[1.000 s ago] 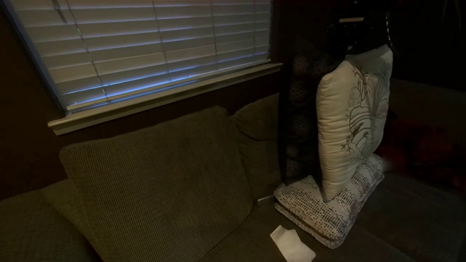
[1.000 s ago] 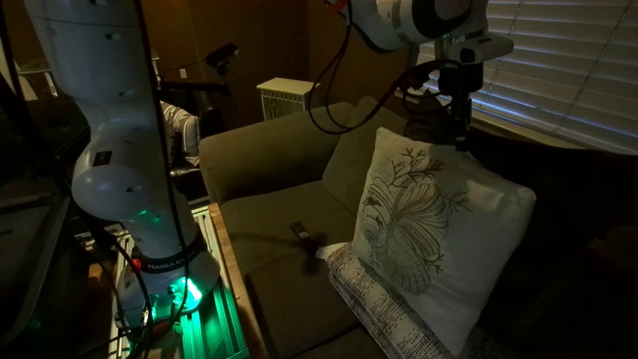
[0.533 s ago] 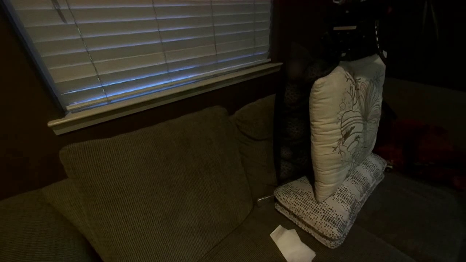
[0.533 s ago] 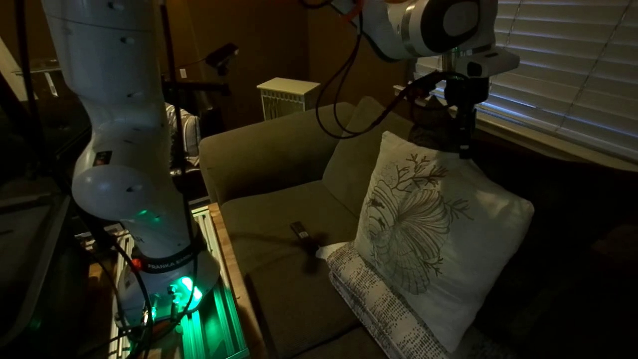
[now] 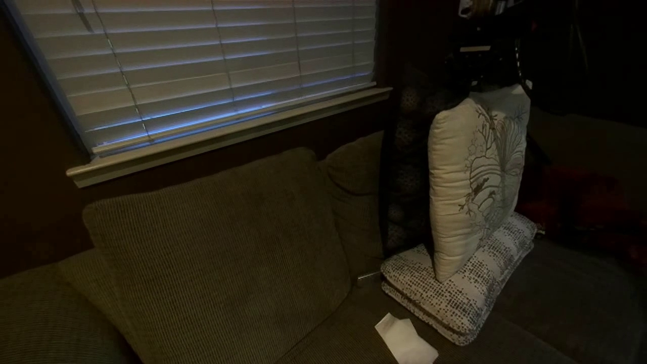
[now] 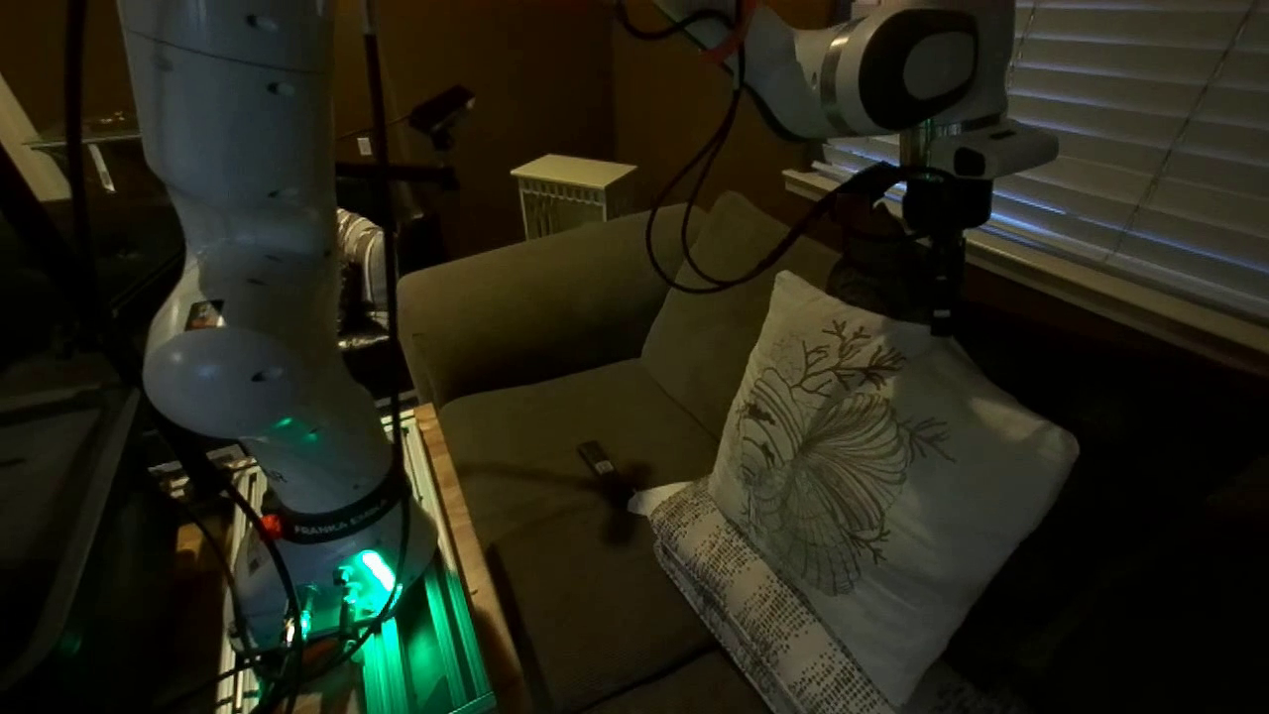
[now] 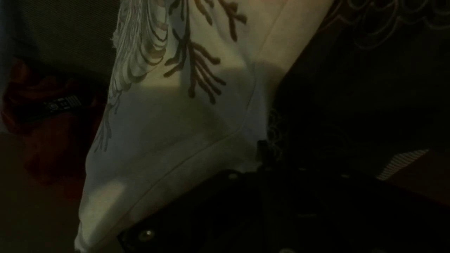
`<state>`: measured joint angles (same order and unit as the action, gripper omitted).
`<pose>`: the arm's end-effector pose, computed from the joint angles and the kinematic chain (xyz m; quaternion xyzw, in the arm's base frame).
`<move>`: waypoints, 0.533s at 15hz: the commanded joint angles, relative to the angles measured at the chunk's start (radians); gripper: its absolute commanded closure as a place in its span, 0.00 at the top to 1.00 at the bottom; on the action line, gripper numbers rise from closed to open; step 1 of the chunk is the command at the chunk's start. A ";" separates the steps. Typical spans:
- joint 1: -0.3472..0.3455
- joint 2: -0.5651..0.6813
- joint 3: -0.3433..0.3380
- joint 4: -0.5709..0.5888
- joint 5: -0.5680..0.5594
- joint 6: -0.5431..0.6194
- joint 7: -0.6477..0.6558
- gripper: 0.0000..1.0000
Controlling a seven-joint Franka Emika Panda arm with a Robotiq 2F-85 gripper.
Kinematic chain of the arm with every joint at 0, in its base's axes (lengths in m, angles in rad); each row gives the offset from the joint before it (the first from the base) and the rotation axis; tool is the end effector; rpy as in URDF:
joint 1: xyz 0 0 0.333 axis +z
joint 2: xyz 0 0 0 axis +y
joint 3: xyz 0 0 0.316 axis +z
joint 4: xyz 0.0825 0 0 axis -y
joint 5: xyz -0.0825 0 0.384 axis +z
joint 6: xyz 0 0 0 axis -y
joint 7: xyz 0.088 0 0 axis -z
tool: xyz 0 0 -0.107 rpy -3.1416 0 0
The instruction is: Put the black and white pillow on the white pillows
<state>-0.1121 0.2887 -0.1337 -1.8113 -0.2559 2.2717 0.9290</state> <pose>0.6279 -0.1577 0.4019 0.8636 -0.4815 0.1214 0.0872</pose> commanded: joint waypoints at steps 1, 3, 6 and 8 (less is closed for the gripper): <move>0.017 0.011 -0.031 0.071 0.004 -0.006 -0.034 0.01; 0.017 0.026 -0.033 0.079 0.008 0.014 -0.050 0.01; 0.016 0.048 -0.036 0.098 0.016 0.014 -0.061 0.01; 0.015 0.064 -0.037 0.112 0.020 0.009 -0.072 0.01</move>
<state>-0.1110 0.3405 -0.1470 -1.7644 -0.2558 2.2863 0.8988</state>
